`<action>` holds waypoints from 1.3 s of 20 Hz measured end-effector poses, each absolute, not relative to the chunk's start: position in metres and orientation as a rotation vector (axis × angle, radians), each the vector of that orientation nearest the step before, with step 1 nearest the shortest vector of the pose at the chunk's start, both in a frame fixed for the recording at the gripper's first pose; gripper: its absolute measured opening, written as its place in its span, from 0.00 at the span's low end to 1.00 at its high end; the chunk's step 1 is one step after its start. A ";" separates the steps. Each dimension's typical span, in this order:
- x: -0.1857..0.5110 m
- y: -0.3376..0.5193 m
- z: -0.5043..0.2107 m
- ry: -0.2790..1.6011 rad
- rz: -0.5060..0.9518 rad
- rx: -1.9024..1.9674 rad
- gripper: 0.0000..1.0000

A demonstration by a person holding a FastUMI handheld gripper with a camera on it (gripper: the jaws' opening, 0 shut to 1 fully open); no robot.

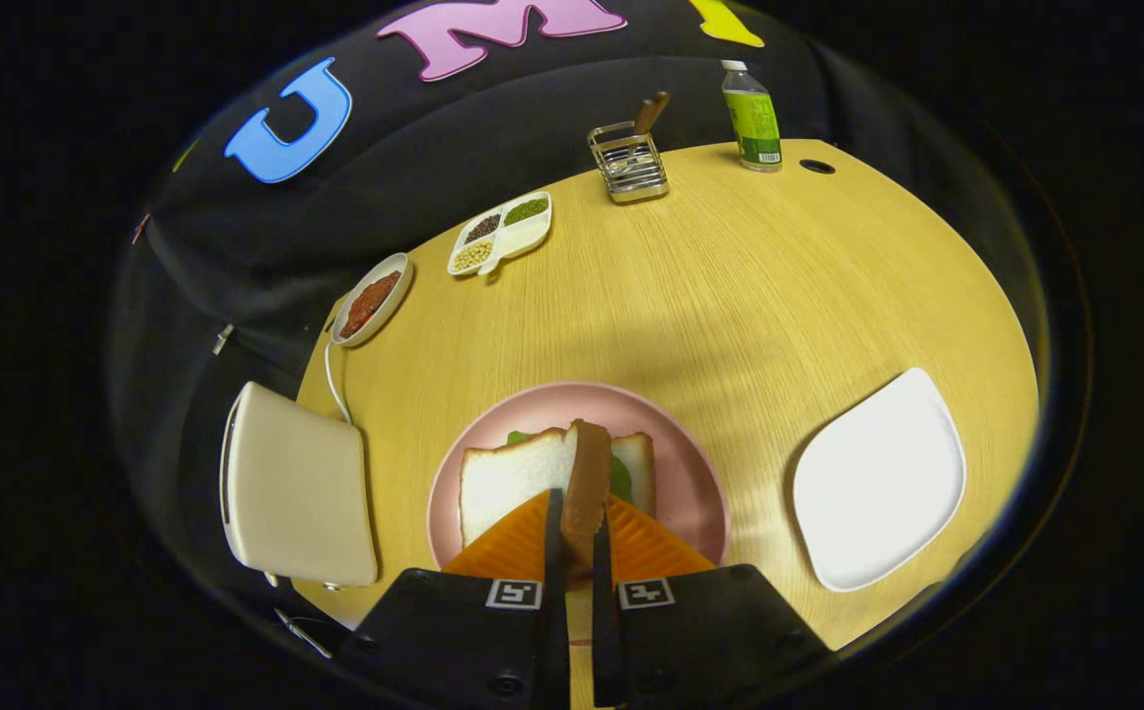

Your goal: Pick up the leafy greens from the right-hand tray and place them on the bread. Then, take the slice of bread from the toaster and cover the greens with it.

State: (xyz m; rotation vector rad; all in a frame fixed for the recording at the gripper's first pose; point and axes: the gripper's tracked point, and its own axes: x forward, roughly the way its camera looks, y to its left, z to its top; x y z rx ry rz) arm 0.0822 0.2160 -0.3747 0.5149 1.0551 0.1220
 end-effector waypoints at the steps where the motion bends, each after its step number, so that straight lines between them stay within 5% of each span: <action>1: 0.081 0.214 -0.379 1.060 0.115 0.489 0.16; 9: 0.078 0.196 -0.393 1.064 0.084 0.369 0.61; 16: 0.083 0.191 -0.374 1.012 0.101 0.304 0.83; 18: 0.087 0.189 -0.356 0.970 0.115 0.331 0.99; 26: 0.103 0.135 -0.229 0.611 0.142 0.338 0.99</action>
